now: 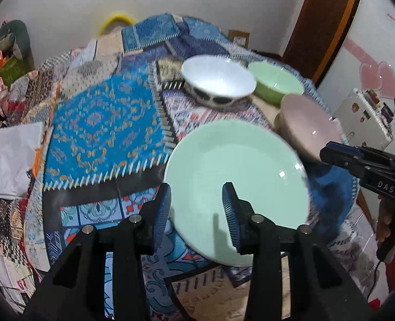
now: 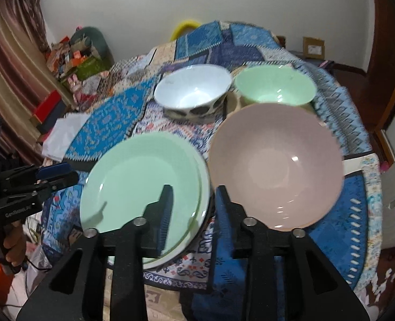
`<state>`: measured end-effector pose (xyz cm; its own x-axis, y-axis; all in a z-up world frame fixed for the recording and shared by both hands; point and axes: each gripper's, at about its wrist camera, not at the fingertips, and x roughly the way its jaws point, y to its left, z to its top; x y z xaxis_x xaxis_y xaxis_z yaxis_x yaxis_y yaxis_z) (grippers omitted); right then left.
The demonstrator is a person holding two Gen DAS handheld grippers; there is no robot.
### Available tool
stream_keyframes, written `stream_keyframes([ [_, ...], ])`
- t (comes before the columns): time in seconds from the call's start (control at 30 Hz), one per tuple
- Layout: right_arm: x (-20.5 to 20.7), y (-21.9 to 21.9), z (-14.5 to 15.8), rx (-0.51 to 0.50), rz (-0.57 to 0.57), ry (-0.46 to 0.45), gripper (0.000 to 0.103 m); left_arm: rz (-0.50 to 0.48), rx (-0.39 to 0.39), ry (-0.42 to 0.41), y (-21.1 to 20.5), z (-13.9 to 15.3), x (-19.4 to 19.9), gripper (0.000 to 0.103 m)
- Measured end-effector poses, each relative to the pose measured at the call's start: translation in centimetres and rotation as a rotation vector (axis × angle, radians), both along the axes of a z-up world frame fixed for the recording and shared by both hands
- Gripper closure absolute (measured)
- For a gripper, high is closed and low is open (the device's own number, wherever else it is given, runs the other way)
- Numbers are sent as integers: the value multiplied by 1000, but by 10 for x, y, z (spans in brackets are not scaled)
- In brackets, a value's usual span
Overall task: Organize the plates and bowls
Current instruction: 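Lower the mint-green plate onto the white plate and open the left gripper, then move the left gripper to the pale pink bowl rim and grasp it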
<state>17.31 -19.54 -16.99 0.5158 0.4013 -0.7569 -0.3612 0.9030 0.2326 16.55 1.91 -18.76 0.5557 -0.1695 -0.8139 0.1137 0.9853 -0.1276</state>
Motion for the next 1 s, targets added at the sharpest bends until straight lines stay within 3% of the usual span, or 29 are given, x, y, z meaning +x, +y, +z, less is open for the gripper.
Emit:
stream_keyframes([
  [0.1,-2,-10,12,-9,-33,-51,52,-4,10,-57,-10,22,-3,51],
  [0.17,-4,-17,20,-6,-54,-81,48,-14,18,-102,-19,36,-5,41],
  [0.23,-3,-27,28,-6,-74,-107,45,-18,16,-133,-27,47,-4,23],
  [0.3,-3,-33,33,-10,-92,-131,41,-25,4,-156,-34,55,-2,18],
  [0.37,-3,-42,39,-18,-111,-159,39,-33,0,-170,-43,61,2,15],
  [0.5,-1,-58,46,-20,-147,-190,27,-53,1,-170,-61,61,15,13],
  [0.77,12,-81,39,-60,-201,-208,25,-93,5,-126,-94,42,49,13],
  [1.0,33,-91,8,-76,-210,-150,25,-128,21,-92,-119,15,79,13],
])
